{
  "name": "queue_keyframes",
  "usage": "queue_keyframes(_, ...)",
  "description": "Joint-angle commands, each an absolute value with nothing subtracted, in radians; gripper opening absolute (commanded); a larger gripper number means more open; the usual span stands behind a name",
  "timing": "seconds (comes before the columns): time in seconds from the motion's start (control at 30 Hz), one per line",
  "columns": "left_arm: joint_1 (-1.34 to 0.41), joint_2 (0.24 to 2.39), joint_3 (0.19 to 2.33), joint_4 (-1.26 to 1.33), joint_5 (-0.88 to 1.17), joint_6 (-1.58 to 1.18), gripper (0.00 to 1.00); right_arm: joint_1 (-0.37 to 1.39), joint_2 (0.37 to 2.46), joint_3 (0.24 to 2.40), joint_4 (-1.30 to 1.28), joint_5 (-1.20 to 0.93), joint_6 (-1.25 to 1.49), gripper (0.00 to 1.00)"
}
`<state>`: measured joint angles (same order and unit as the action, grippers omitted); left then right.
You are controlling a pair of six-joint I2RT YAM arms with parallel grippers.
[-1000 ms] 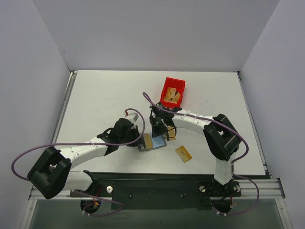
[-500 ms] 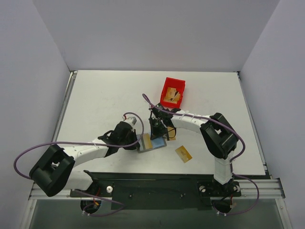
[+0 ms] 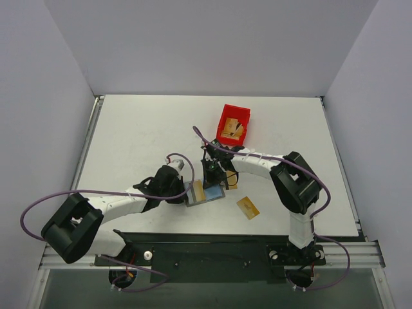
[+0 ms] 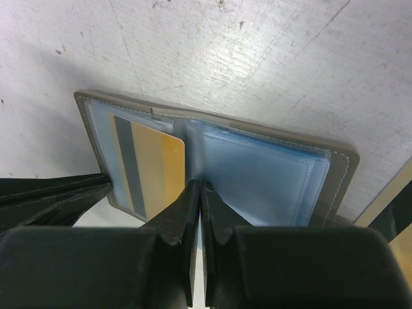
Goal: Put the credit cards into the card holder
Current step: Move the credit card to the corner of the board.
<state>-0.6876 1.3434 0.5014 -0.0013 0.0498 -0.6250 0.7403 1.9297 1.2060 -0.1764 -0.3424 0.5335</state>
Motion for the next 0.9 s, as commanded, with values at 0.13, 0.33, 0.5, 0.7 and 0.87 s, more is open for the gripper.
queue_keyframes(0.13, -0.678, 1.351, 0.483, 0.002, 0.018, -0.621, 0.00, 0.739, 1.965, 1.209, -0.202, -0.353, 0.538, 0.01)
queue_keyframes(0.33, -0.654, 1.328, 0.471, 0.002, 0.017, -0.614, 0.00, 0.741, 1.965, 1.206, -0.202, -0.353, 0.538, 0.01)
queue_keyframes(0.5, -0.649, 1.322, 0.466, 0.002, 0.020, -0.609, 0.00, 0.747, 1.971, 1.216, -0.210, -0.351, 0.534, 0.00)
queue_keyframes(0.7, -0.649, 1.327, 0.466, 0.002, 0.025, -0.609, 0.00, 0.761, 1.983, 1.239, -0.222, -0.342, 0.541, 0.00)
queue_keyframes(0.87, -0.649, 1.330, 0.468, 0.002, 0.031, -0.607, 0.00, 0.778, 1.993, 1.258, -0.236, -0.337, 0.566, 0.00)
